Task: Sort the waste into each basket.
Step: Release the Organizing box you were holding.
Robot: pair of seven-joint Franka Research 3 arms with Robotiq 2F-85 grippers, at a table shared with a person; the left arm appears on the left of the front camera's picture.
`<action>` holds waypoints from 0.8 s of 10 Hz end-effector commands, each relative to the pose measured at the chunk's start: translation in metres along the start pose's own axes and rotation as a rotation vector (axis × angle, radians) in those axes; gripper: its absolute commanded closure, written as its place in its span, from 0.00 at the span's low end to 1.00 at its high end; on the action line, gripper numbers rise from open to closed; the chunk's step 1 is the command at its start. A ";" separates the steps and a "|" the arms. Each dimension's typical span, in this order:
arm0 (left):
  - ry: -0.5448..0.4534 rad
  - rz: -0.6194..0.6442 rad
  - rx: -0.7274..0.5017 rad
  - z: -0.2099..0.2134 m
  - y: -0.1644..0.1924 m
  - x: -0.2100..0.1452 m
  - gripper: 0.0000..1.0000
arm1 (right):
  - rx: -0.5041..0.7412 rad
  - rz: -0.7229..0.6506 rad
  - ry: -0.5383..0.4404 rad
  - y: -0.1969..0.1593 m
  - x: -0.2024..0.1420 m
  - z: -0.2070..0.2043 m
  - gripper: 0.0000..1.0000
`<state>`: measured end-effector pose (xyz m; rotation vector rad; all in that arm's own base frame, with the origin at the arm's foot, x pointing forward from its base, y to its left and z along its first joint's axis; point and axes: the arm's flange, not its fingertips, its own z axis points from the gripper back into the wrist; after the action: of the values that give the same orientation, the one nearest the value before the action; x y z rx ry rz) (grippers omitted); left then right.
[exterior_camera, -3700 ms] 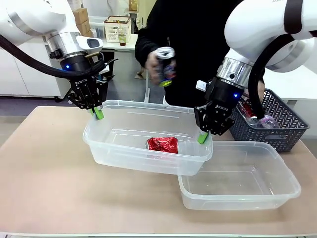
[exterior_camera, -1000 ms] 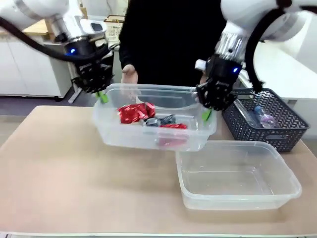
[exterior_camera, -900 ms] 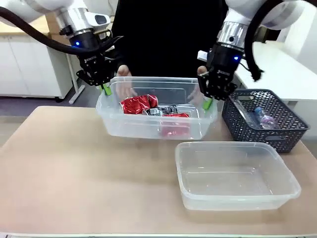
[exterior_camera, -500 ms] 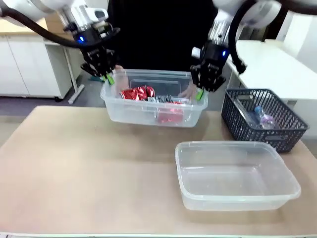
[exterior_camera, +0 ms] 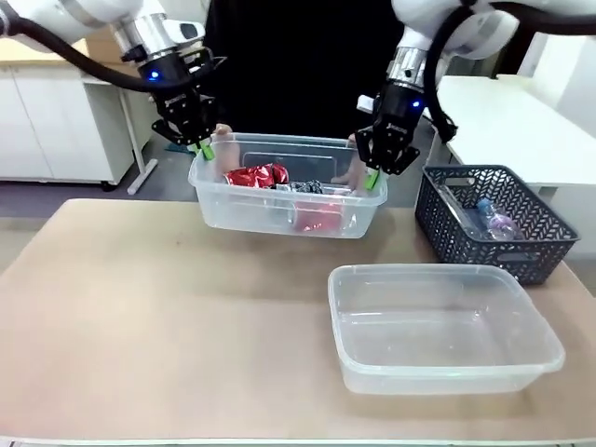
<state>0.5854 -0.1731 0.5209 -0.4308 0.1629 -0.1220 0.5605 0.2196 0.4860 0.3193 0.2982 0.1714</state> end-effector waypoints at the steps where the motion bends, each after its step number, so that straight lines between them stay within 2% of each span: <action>1: -0.016 -0.001 -0.002 0.000 0.000 -0.004 0.91 | -0.002 0.003 -0.008 0.002 -0.007 0.002 0.95; 7: -0.016 -0.001 -0.002 0.000 0.000 -0.004 0.91 | 0.000 0.001 -0.004 0.001 -0.001 0.002 0.95; 8: -0.002 -0.001 0.001 0.001 -0.001 -0.001 0.33 | 0.015 -0.001 -0.120 -0.003 -0.022 0.002 0.39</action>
<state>0.5847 -0.1729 0.5222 -0.4296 0.1611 -0.1226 0.5601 0.2184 0.4887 0.3227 0.2683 0.1643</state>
